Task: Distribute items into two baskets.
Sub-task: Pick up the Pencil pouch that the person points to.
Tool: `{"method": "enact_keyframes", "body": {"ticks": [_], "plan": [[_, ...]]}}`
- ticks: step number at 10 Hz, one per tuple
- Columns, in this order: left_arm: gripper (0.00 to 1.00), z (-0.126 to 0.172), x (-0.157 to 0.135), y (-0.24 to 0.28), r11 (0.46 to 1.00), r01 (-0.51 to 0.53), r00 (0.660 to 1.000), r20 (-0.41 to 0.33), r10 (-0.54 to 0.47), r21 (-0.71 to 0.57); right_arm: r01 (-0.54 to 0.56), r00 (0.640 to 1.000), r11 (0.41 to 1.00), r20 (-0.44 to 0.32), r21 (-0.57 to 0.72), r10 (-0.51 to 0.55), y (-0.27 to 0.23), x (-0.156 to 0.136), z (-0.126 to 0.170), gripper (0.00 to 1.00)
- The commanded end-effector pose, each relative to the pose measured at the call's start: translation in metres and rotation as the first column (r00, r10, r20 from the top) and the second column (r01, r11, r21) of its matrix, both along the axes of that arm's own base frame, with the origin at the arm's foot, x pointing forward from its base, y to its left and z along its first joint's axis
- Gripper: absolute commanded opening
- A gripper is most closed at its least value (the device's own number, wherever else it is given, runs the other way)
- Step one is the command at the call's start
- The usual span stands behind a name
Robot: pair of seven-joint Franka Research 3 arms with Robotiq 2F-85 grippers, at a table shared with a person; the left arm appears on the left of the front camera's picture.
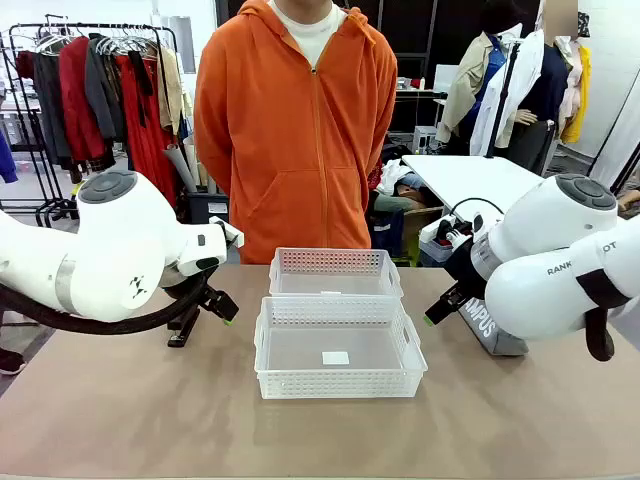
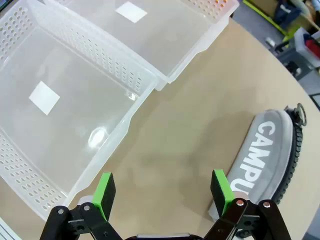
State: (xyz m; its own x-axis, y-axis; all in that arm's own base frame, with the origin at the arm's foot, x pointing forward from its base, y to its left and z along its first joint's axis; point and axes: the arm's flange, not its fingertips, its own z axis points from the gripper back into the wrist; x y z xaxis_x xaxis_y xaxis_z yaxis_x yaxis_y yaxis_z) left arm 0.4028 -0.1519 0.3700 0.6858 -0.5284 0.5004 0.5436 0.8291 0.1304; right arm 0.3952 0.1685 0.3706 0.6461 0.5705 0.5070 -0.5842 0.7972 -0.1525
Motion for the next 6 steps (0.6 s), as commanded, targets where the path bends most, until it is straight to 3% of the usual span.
{"method": "enact_keyframes", "body": {"ticks": [1, 6], "plan": [[1.00, 0.0002, 0.0000, 0.0000, 1.000, 0.000, 1.000, 0.000, 0.000, 0.000, 0.000, 1.000, 1.000, 0.000, 0.000, 0.000, 0.0000, 0.0000, 0.0000, 1.00], [1.00, 0.0002, 0.0000, 0.0000, 1.000, 0.000, 1.000, 0.000, 0.000, 0.000, 0.000, 1.000, 1.000, 0.000, 0.000, 0.000, 0.0000, 0.0000, 0.0000, 1.00]]}}
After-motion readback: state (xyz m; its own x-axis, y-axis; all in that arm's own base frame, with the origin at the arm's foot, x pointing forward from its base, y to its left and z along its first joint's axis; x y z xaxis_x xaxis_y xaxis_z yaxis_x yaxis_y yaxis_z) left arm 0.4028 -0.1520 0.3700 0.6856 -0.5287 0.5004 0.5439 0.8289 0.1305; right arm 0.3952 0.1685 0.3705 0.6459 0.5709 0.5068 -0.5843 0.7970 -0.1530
